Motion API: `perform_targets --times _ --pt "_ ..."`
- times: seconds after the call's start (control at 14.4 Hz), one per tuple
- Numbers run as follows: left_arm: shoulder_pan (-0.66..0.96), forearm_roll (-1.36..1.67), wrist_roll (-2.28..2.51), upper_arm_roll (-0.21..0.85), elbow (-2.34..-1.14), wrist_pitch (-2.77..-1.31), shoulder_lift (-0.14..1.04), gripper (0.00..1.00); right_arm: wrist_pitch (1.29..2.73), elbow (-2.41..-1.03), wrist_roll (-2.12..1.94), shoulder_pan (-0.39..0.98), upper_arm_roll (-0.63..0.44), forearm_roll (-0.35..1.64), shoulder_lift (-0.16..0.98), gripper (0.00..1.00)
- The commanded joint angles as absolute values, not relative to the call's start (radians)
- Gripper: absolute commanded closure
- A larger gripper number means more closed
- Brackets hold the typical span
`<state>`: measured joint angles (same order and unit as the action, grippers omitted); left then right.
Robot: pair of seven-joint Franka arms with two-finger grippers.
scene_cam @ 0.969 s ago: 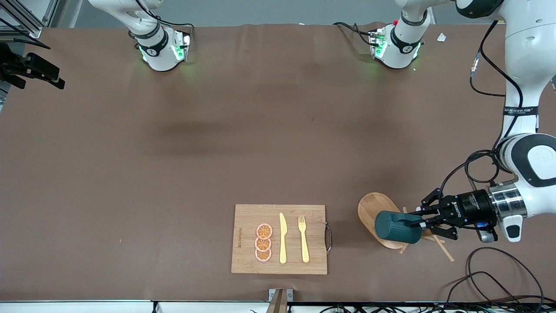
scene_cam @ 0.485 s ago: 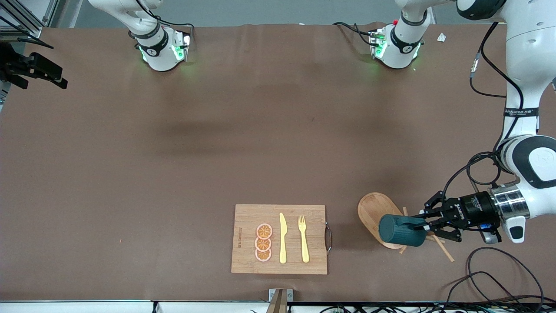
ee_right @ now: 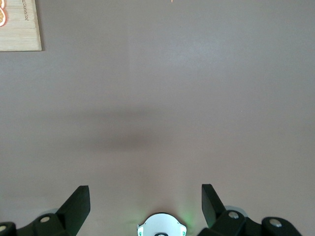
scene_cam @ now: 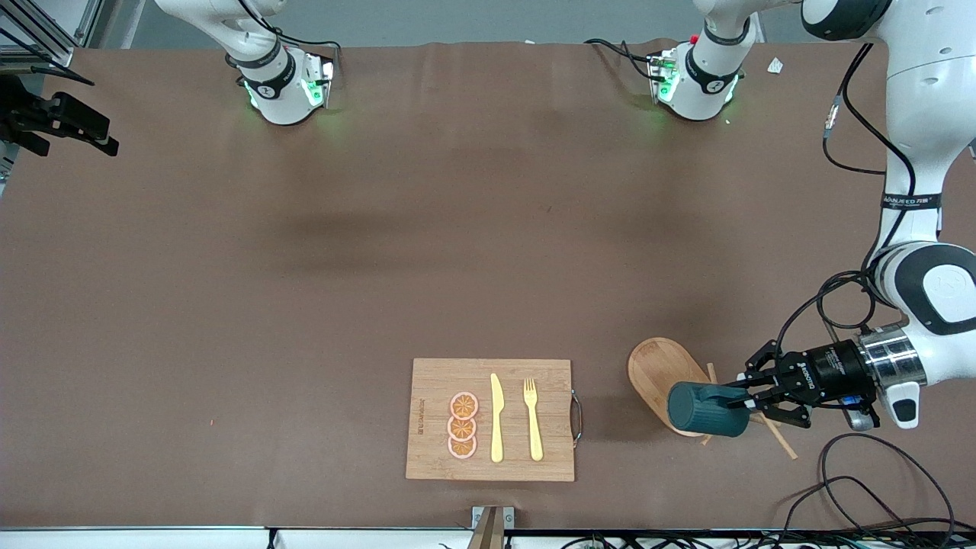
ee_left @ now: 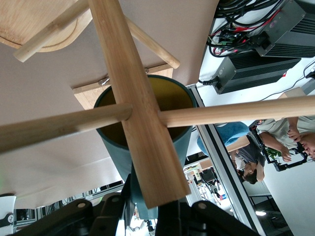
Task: Pass cup and hang on rack
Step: 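Hook the mug handle onto a rack peg with the left gripper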
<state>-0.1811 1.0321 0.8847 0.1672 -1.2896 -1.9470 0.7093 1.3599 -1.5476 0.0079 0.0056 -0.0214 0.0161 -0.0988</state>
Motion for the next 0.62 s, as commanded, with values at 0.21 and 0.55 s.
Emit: perform_targets --times 0.21,0.55 --pt "-0.18 1.054 0.877 0.173 -1.278 -1.985 0.71 0.0 1.364 -1.549 0.002 0.014 -0.023 0.002 -0.109 0.0" --pt "-0.176 1.039 0.91 0.173 -1.278 -1.977 0.663 0.0 1.37 -1.549 0.011 0.015 -0.023 0.003 -0.107 0.0"
